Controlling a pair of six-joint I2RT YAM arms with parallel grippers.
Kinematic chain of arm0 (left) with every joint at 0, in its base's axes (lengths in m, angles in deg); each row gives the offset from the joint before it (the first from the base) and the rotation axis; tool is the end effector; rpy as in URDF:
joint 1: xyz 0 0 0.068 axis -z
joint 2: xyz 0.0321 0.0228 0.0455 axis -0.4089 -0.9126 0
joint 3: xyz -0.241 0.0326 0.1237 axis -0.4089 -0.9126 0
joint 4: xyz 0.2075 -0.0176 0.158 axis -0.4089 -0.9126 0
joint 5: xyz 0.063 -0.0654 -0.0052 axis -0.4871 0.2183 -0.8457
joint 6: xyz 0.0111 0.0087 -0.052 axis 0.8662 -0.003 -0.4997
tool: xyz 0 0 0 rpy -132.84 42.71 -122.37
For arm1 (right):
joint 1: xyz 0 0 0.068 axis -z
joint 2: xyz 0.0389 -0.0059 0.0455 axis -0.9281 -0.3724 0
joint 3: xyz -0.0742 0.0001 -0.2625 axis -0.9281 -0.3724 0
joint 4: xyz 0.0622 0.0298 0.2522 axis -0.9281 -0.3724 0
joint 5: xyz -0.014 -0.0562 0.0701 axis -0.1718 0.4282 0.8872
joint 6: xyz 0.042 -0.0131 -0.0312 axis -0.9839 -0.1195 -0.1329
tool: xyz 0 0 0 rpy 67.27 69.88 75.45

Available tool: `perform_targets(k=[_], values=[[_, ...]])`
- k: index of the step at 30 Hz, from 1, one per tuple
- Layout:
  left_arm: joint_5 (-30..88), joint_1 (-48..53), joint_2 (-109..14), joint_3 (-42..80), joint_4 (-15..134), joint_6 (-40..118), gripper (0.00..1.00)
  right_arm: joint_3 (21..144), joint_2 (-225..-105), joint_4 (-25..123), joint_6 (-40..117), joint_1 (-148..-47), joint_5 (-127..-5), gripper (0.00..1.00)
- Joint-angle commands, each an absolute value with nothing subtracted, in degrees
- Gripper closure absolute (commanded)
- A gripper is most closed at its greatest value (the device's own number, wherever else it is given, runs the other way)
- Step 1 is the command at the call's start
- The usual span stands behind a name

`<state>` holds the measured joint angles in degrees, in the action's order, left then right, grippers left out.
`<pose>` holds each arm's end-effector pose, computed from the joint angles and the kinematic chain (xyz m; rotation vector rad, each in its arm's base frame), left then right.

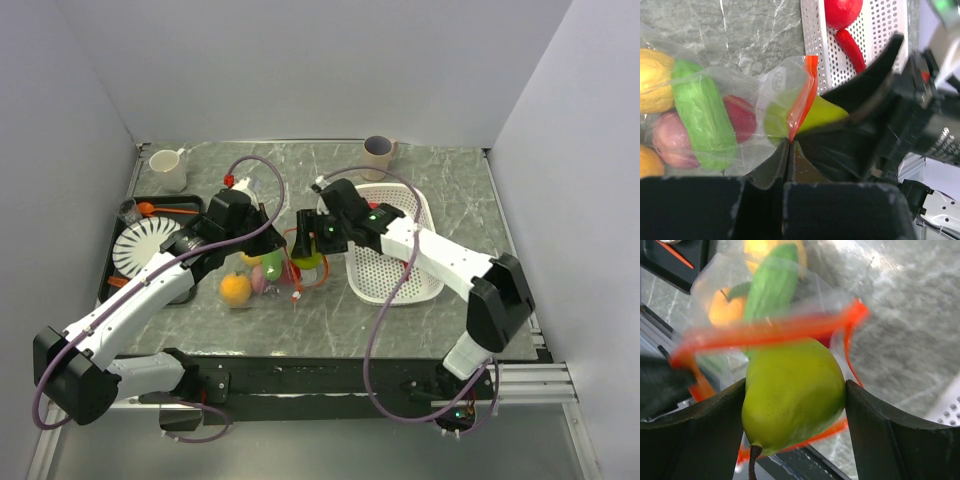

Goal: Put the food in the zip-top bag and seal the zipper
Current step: Place the fake fruit in the zipper food storage bag, then pick up the fake fruit from the bin.

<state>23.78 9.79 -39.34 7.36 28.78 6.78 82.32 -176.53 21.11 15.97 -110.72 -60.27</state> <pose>0.2127 -0.1455 0.3235 -0.1736 2.3063 -0.8014 0.2594 0.2492 0.2855 -0.4095 2.4836 0.8330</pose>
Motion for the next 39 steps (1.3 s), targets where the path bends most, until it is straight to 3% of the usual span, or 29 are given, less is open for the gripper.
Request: perform_targets(k=[1,5,6,8,15,20,29,39], values=[[23.5,9.8,-36.7,8.8,29.5,7.2,0.99,89.6,-178.7,21.5,16.5,-111.5,-63.2,0.31],[21.8,9.8,-35.6,9.1,28.6,7.2,0.99,89.4,-176.6,21.5,17.3,-111.5,-66.4,0.16],[21.4,9.8,-35.3,9.0,28.5,7.3,0.99,88.6,-174.8,22.5,18.4,-111.4,-66.4,0.05],[20.8,9.8,-35.0,8.9,28.5,7.0,0.99,88.7,-173.5,21.3,19.3,-111.4,-68.0,0.0],[20.8,9.8,-34.8,8.9,29.3,6.4,0.99,87.9,-167.8,17.5,20.7,-110.9,-76.4,0.0],[20.8,9.8,-34.5,8.9,28.6,6.8,0.99,83.2,-164.1,16.9,17.2,-104.7,-83.5,0.0],[20.8,9.8,-34.9,8.4,29.2,6.8,0.99,89.3,-178.6,13.2,19.4,-91.3,-84.1,0.0],[20.8,9.8,-34.8,8.2,28.2,7.2,0.99,100.8,-192.3,13.6,22.7,-86.9,-82.1,0.0]])
